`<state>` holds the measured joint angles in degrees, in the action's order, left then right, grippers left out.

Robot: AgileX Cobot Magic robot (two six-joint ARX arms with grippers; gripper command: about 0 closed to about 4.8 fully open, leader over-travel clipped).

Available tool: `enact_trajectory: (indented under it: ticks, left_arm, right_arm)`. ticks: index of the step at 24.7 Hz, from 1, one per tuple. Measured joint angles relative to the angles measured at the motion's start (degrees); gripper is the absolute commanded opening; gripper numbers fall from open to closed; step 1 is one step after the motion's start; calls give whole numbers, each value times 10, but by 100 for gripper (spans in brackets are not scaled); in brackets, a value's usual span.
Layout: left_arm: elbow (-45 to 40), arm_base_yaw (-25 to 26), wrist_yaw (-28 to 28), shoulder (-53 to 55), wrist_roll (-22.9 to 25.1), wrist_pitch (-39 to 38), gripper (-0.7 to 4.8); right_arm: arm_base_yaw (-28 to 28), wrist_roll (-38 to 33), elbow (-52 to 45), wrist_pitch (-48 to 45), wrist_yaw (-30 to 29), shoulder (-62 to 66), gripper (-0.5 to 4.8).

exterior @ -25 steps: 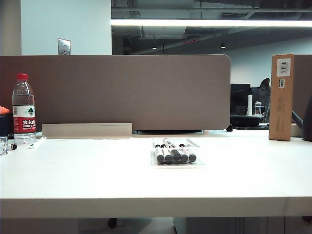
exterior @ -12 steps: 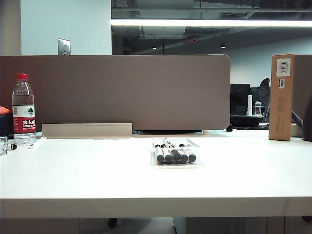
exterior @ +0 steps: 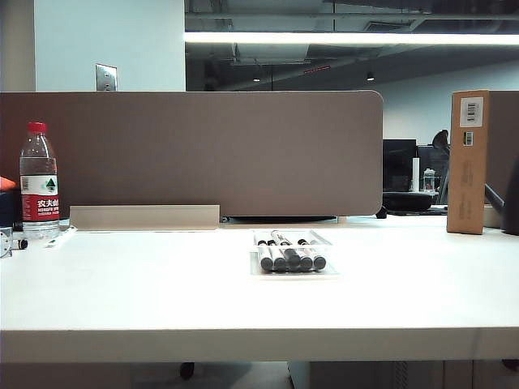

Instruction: Pick up the markers scattered on the table and put them into the packaging box, making sure the markers fit the shape of the box's grooves.

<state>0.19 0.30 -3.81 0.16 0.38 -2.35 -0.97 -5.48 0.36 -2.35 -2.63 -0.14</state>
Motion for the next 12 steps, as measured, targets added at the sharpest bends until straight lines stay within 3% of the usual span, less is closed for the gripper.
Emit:
enact_trajectory:
  ticks: [12]
  left_arm:
    - [0,0,0,0,0,0,-4]
  right_arm:
    - [0,0,0,9,0,0,-5]
